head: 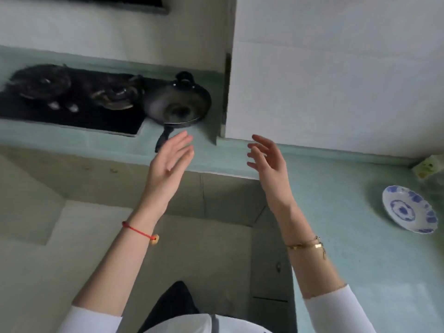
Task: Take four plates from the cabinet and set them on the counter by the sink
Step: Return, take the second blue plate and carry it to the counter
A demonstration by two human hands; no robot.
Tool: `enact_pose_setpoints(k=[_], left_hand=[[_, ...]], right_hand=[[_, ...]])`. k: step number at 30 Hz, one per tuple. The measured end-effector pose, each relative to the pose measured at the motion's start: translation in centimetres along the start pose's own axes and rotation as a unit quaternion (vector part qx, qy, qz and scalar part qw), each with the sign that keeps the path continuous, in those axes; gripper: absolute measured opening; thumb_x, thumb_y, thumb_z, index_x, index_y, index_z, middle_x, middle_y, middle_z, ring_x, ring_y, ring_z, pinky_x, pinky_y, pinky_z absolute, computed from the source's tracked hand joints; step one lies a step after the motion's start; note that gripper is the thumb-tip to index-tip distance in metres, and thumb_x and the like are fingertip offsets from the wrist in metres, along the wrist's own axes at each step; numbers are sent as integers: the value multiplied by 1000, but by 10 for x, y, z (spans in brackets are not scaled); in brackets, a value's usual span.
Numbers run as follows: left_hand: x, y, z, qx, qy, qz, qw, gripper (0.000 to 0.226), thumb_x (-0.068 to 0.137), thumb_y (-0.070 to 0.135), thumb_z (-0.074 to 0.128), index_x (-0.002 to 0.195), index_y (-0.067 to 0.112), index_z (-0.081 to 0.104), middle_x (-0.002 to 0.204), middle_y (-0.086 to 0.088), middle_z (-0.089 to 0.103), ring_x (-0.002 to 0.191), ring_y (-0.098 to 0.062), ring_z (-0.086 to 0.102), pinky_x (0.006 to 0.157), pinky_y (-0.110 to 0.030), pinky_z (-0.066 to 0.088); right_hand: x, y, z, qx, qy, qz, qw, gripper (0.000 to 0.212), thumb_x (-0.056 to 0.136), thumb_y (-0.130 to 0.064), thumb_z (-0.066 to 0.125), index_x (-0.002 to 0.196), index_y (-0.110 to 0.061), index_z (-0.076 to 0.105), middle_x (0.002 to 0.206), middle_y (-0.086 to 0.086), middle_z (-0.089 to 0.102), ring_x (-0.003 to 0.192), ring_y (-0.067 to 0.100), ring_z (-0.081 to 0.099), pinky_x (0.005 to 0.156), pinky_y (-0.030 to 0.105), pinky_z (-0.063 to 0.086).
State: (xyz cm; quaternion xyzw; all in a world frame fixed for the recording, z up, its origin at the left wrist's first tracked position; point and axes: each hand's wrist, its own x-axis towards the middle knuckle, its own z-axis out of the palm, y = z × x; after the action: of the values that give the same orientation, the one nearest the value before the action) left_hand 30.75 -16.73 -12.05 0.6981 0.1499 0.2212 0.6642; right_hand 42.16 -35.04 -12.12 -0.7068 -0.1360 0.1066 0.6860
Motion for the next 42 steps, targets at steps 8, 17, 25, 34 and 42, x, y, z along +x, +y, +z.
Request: enact_pose_setpoints(k=[8, 17, 25, 34, 42], left_hand=[[-103, 11, -187, 21, 228, -8, 973, 45, 94, 33, 64, 138, 30, 55, 137, 9, 62, 131, -8, 56, 114, -46, 40], [-214, 15, -390, 50, 396, -14, 917, 41, 96, 21, 62, 137, 20, 56, 134, 4, 65, 127, -7, 59, 114, -45, 41], [-264, 8, -516, 53, 481, -16, 875, 39, 97, 14, 59, 136, 19, 56, 135, -2, 63, 126, -17, 59, 112, -49, 43], [-239, -8, -657, 60, 532, -25, 844, 41, 97, 18, 59, 137, 20, 55, 134, 1, 64, 126, -15, 60, 111, -47, 44], [-170, -9, -823, 63, 553, -33, 830, 36, 97, 16, 59, 130, 30, 56, 130, 5, 66, 123, -12, 61, 111, -45, 45]], right_hand=[[-47, -5, 191, 9, -192, 5, 981, 22, 99, -22, 53, 119, -23, 60, 109, -3, 63, 114, 26, 60, 92, 32, 55], [-146, -9, 417, 24, -339, 9, 940, 24, 99, -19, 52, 120, -19, 61, 119, 4, 63, 116, 26, 59, 95, 37, 55], [-195, -9, 566, 2, -435, 12, 900, 26, 98, -17, 52, 121, -21, 62, 117, 4, 64, 112, 24, 60, 92, 32, 55], [-188, 4, 746, 0, -489, 18, 872, 23, 98, -15, 52, 117, -23, 63, 108, 0, 65, 106, 26, 61, 94, 37, 54], [-140, -5, 934, 0, -502, -2, 865, 24, 97, -21, 52, 118, -26, 62, 108, -4, 66, 101, 16, 62, 89, 33, 53]])
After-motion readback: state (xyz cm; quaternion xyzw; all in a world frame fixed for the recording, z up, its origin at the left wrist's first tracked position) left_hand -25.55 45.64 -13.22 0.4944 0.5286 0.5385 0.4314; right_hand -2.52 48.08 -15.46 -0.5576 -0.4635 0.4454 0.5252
